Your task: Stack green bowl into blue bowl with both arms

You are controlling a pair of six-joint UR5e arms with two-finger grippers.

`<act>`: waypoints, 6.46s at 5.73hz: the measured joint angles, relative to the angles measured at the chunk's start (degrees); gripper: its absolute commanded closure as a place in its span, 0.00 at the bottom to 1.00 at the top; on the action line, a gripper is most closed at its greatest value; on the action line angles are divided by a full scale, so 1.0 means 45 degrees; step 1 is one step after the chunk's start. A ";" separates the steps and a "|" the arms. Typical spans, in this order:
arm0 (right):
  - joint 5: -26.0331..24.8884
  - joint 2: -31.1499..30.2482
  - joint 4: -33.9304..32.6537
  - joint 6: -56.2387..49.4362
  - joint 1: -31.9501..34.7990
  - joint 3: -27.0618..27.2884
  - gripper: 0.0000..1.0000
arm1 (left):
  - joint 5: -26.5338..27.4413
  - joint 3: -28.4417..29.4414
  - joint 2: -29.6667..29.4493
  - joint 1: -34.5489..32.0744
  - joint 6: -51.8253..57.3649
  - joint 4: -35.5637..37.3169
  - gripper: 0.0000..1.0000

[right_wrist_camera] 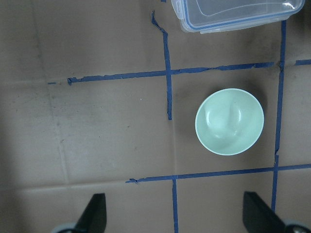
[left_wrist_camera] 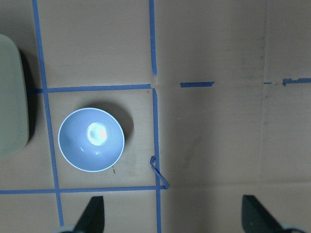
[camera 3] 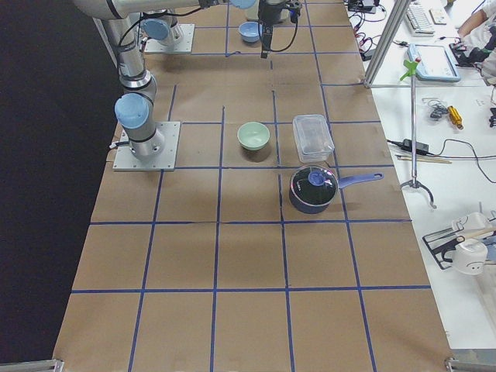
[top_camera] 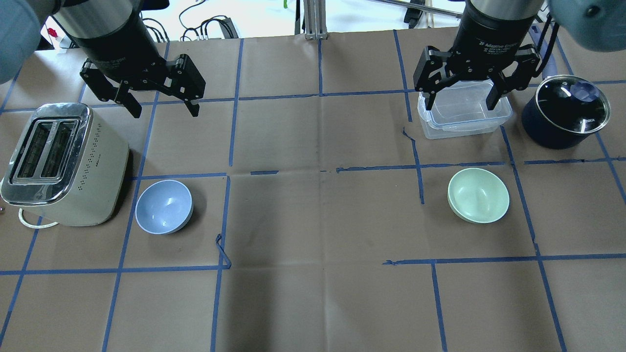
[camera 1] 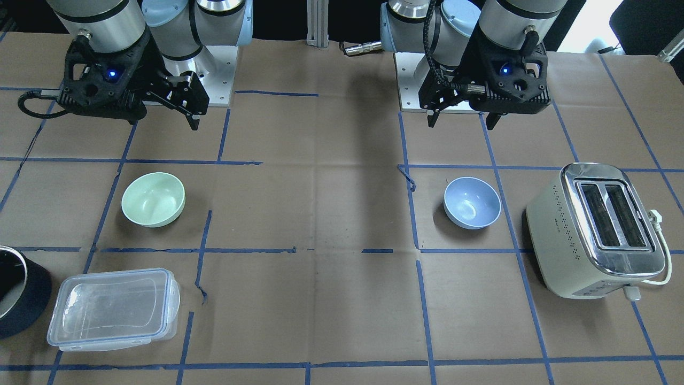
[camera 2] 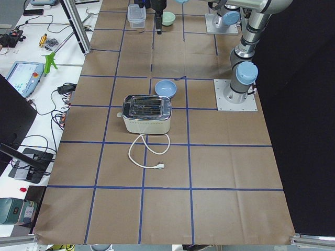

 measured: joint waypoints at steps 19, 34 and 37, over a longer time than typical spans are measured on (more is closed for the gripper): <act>-0.0152 -0.1631 -0.3817 -0.7157 -0.6214 0.5913 0.00 | 0.1218 -0.8249 -0.2311 0.1371 0.2104 0.9463 1.00; -0.0193 0.0860 -0.8353 -0.6534 -0.5289 0.7100 0.92 | 0.0088 -0.0858 -0.6896 -0.5849 -0.3248 0.8312 0.02; -0.0352 0.0199 -0.2373 -0.6212 -0.5101 0.2656 0.92 | 0.0010 -0.0633 -0.5505 -0.5481 -0.3095 0.7509 0.02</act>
